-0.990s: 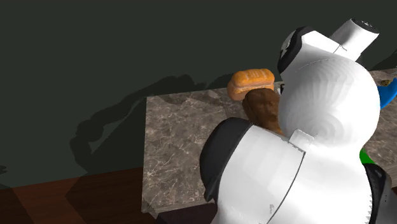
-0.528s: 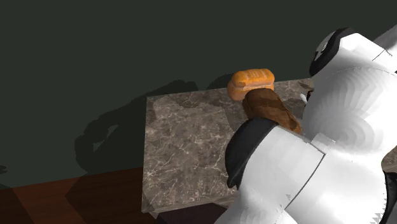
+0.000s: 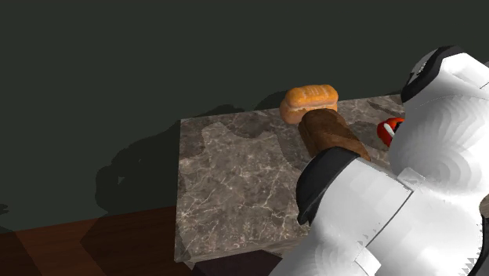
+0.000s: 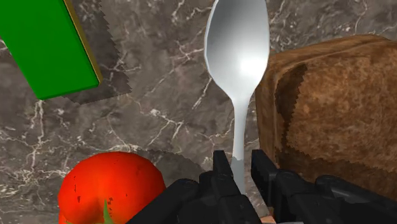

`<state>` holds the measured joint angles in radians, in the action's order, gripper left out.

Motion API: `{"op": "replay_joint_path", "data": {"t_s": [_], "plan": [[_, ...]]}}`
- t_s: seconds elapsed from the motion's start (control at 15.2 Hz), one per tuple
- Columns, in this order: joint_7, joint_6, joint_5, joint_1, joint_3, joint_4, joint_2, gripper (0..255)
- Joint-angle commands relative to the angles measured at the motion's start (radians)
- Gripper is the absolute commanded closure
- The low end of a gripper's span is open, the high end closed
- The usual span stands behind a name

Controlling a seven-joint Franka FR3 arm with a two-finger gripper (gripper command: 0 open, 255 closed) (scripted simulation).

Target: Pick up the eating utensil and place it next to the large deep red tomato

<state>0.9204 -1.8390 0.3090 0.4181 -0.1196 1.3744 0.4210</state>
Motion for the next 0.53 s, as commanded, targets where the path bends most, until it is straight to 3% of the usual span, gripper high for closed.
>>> {"op": "replay_joint_path", "data": {"t_s": [0.0,0.46], "plan": [[0.007,-0.028,0.002,-0.002,0.001,0.028,0.001,255],[0.029,-0.113,0.012,-0.005,0.004,0.103,0.013,255]]}}
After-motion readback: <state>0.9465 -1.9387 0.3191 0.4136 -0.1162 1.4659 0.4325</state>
